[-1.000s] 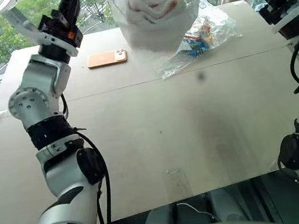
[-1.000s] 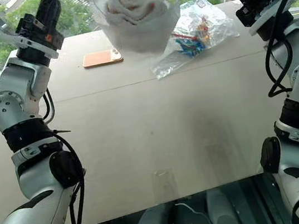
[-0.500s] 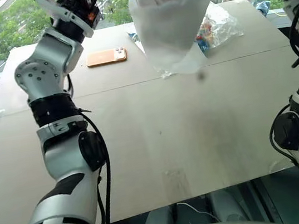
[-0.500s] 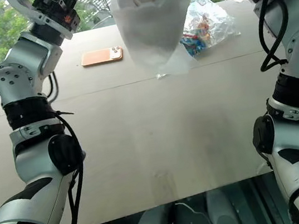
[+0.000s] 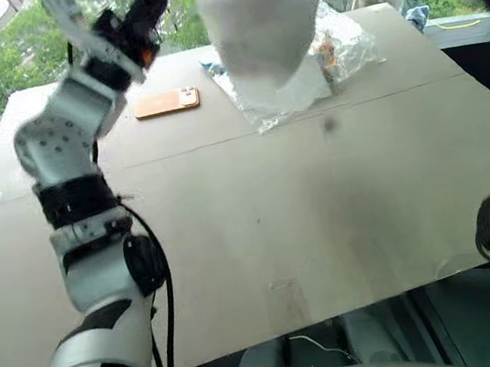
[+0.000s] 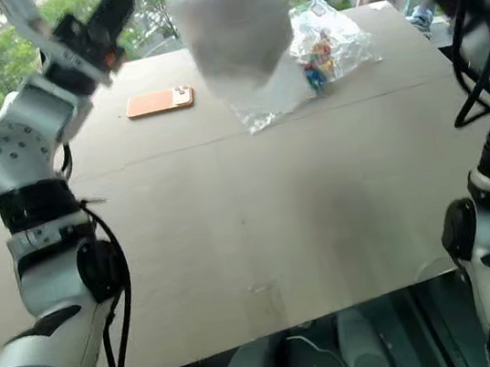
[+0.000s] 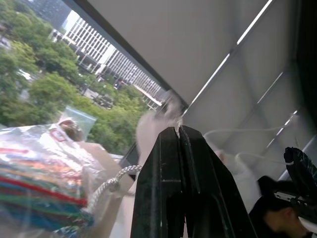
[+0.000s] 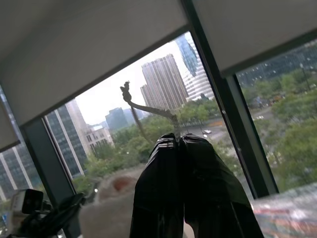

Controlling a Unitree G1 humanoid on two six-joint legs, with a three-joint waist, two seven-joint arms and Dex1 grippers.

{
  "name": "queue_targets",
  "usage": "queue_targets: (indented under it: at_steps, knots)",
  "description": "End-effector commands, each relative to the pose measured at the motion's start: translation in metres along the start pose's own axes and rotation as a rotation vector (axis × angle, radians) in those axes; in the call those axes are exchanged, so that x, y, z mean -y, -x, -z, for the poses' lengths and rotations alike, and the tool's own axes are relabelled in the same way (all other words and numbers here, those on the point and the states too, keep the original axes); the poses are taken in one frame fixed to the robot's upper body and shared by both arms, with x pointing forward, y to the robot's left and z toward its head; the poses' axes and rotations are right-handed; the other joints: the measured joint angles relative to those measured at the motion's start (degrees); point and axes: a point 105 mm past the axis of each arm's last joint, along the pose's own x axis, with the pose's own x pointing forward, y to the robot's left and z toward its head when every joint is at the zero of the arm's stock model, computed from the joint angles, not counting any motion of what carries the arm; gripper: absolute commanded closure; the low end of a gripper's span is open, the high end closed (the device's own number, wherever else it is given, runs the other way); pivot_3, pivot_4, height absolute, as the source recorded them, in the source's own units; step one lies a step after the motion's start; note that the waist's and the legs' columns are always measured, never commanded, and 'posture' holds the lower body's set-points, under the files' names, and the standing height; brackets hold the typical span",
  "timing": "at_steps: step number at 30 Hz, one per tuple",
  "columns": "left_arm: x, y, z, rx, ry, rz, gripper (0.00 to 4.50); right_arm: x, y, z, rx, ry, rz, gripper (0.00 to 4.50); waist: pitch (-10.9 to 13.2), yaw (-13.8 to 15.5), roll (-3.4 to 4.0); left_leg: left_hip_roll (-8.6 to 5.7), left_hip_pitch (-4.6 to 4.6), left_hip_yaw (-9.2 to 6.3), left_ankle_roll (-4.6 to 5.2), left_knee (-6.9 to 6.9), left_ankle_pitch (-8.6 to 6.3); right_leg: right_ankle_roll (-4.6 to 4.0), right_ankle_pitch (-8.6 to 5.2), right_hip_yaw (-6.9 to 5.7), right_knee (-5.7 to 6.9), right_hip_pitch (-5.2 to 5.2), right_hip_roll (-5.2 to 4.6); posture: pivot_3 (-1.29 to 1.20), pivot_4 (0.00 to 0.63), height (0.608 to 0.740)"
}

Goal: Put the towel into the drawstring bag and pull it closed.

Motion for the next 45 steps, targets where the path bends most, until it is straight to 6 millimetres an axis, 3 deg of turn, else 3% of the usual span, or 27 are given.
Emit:
queue_targets:
  at_steps: [1,3,6,8,12,15,21,32,35,39,43,45]
  knots:
    - [-0.015,0.009,-0.017,0.134,0.042,-0.084,4.50,0.007,0.011,-0.027,0.099,0.088,0.088,4.46,0.43,0.31,0.10,-0.02,-0.42,0.01,0.01,0.22,0.02,0.07,0.06,0.04,0.09,-0.34,0.07,0.00,0.150,0.740]
    - [-0.028,0.020,-0.016,0.125,-0.028,-0.155,4.50,0.025,0.024,-0.033,0.113,0.165,0.190,4.46,0.54,0.28,-0.08,-0.02,-1.42,-0.07,-0.04,1.15,0.04,0.11,0.11,-0.06,0.81,-1.25,0.08,0.00,0.150,0.740]
    - [-0.041,0.031,-0.024,0.175,-0.027,-0.235,4.50,0.049,0.042,-0.047,0.161,0.252,0.350,4.46,0.53,0.48,-0.09,-0.04,-1.48,-0.05,-0.05,1.14,0.04,0.11,0.11,-0.05,0.93,-1.37,0.04,0.00,0.150,0.740]
    - [-0.040,0.030,-0.024,0.171,-0.043,-0.230,4.50,0.062,0.049,-0.056,0.189,0.300,0.436,4.46,0.53,0.58,-0.09,-0.04,-1.39,0.00,-0.05,1.13,0.04,0.11,0.11,-0.01,0.93,-1.31,0.04,0.00,0.150,0.740]
    - [-0.052,0.033,-0.057,0.283,-0.054,-0.299,4.50,0.075,0.057,-0.070,0.233,0.336,0.518,4.46,0.53,0.78,-0.10,-0.03,-1.26,0.11,-0.04,1.16,0.04,0.11,0.11,0.08,0.95,-1.20,0.07,0.00,0.150,0.740]
    - [-0.055,0.033,-0.054,0.245,-0.056,-0.287,4.50,0.082,0.060,-0.078,0.253,0.357,0.552,4.46,0.53,0.52,-0.09,-0.03,-1.25,0.17,-0.04,1.14,0.04,0.11,0.11,0.15,0.97,-1.21,0.08,0.00,0.150,0.740]
    - [-0.068,0.044,-0.067,0.316,-0.045,-0.347,4.50,0.086,0.068,-0.085,0.265,0.404,0.586,4.46,0.53,0.42,-0.09,-0.03,-1.25,0.16,-0.04,1.12,0.04,0.11,0.10,0.14,0.94,-1.21,0.06,0.00,0.150,0.740]
    - [-0.115,0.093,-0.103,0.522,-0.059,-0.663,4.50,0.117,0.090,-0.100,0.263,0.462,0.744,4.46,0.53,0.60,-0.10,-0.03,-1.26,0.20,-0.04,1.11,0.04,0.11,0.11,0.17,0.98,-1.28,0.05,0.00,0.150,0.740]
    - [-0.111,0.085,-0.097,0.471,-0.090,-0.612,4.50,0.099,0.073,-0.089,0.213,0.433,0.592,4.46,0.53,0.55,-0.10,-0.03,-1.24,0.22,-0.04,1.17,0.04,0.12,0.11,0.19,0.99,-1.22,0.05,0.00,0.150,0.740]
    - [-0.072,0.041,-0.048,0.236,-0.111,-0.310,4.50,0.029,0.038,-0.041,0.026,0.337,0.164,4.46,0.52,0.26,-0.09,-0.01,-1.26,0.18,-0.03,1.12,0.03,0.12,0.11,0.16,0.99,-1.22,0.04,0.00,0.150,0.740]
    - [-0.053,0.031,-0.012,0.139,-0.066,-0.213,4.50,-0.035,0.032,-0.016,-0.065,0.215,-0.149,4.46,0.53,0.04,-0.11,0.00,-1.27,0.08,-0.03,1.18,0.03,0.12,0.11,0.17,0.96,-1.16,0.03,0.00,0.150,0.740]
    - [-0.045,0.030,0.008,0.068,-0.061,-0.169,4.50,-0.065,0.030,-0.014,-0.063,0.154,-0.276,4.46,0.53,-0.36,-0.10,0.00,-1.29,0.08,-0.03,1.17,0.03,0.11,0.11,0.16,0.95,-1.18,0.03,0.00,0.150,0.740]
